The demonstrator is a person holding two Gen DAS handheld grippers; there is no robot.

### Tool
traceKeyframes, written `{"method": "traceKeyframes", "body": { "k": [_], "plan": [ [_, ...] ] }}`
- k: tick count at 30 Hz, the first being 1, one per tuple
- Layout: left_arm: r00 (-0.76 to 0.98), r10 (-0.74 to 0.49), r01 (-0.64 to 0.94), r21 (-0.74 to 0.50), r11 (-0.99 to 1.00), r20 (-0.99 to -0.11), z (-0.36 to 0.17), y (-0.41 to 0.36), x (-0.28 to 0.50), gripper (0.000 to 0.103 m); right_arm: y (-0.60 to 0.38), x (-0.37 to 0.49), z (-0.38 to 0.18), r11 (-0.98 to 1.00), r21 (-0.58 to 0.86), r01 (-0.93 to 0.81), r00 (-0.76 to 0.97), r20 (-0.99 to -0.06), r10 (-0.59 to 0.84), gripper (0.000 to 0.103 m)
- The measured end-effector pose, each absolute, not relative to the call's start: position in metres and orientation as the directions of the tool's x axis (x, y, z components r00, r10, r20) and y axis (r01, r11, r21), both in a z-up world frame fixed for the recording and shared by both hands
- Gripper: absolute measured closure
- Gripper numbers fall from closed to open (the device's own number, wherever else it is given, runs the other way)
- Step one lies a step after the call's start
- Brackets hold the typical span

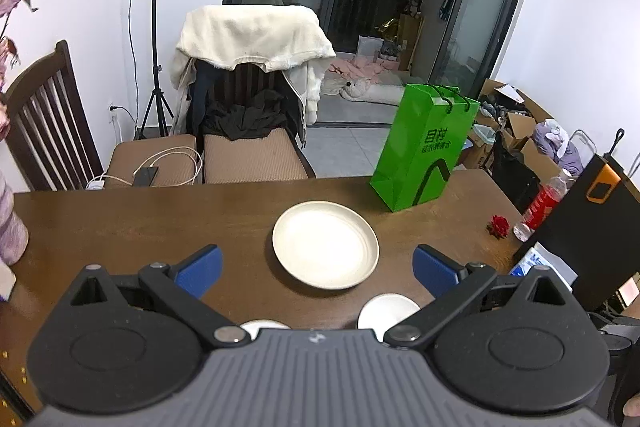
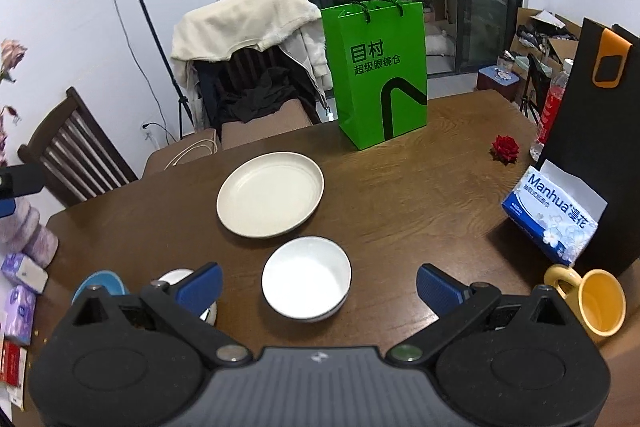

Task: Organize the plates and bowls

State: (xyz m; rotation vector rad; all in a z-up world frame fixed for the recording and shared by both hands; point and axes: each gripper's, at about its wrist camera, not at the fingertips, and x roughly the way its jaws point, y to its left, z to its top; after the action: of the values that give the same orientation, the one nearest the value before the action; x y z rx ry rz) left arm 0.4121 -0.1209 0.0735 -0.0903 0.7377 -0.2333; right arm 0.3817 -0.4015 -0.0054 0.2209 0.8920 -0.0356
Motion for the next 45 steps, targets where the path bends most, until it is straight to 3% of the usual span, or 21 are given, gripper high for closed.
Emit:
{"method": "traceKeyframes", "body": {
  "k": [22,34,45],
  "plan": [
    [0.643,-0.185,0.13,-0.132,0.983,-0.744,0.018,-0.143,0.579,0.0,-0.42,0.532,-0.036,0.961,0.175,0.214,0.562,-0.827,0.026,0.0],
    [0.577,-0.112,0.052,-0.1,0.994,-0.809,-0.049,-0.171,0.665,0.0,-0.422,0.619,-0.091,0.945,0.225,0.239,0.527,-0.847,0.069,0.0],
    [0.498,-0.006,-0.039,-0.029,0.999,-0.867,-0.138,-0.154,0.715,0.0,-0.409,0.689,-0.162,0.954,0.143,0.262,0.456,-0.89,0.009,0.0]
  ]
}}
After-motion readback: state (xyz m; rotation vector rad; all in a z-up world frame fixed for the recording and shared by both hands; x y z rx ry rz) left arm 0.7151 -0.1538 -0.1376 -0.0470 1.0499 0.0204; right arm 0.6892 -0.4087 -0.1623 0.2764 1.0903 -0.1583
